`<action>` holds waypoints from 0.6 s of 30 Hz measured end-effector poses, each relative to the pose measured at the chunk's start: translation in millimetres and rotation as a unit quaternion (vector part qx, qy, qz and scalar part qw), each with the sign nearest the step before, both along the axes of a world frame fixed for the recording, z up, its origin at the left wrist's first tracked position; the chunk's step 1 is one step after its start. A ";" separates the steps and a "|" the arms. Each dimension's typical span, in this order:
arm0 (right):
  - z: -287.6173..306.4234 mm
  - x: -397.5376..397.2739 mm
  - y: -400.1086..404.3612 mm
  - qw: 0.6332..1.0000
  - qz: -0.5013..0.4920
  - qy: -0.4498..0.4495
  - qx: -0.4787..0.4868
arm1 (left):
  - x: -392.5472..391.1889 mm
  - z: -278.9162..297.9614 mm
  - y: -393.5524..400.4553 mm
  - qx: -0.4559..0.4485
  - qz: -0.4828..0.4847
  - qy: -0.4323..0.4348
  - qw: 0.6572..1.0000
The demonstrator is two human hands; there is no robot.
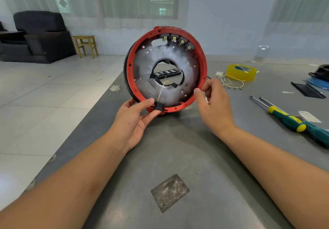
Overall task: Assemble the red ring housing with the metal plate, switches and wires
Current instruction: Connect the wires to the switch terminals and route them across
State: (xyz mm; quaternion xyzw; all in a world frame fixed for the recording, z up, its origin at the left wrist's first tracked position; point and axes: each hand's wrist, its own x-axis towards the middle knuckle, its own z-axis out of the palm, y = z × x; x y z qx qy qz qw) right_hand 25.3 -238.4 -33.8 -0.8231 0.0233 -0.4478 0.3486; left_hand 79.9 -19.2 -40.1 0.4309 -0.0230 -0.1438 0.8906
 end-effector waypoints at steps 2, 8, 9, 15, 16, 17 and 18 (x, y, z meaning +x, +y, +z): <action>-2.0 7.9 -8.2 0.999 -0.016 0.026 0.045 | 0.9 0.4 2.7 -0.004 0.012 -0.002 1.000; -15.6 33.0 -39.0 0.965 -0.066 0.252 0.028 | 6.2 -1.6 4.2 -0.015 0.038 -0.007 0.999; -15.3 38.6 -42.3 0.957 -0.073 0.282 0.007 | 7.9 -2.0 3.9 -0.019 0.041 -0.008 0.999; -13.4 81.1 -54.0 0.916 -0.099 0.373 -0.111 | 18.1 -4.4 2.0 -0.033 0.045 -0.022 0.998; -13.5 88.8 -56.7 0.910 -0.107 0.378 -0.132 | 19.6 -4.9 1.6 -0.033 0.045 -0.023 0.998; -13.4 96.0 -59.4 0.905 -0.114 0.380 -0.153 | 21.4 -5.3 1.1 -0.034 0.046 -0.023 0.998; -13.3 102.5 -62.1 0.901 -0.121 0.381 -0.169 | 23.1 -5.5 0.8 -0.034 0.047 -0.022 0.998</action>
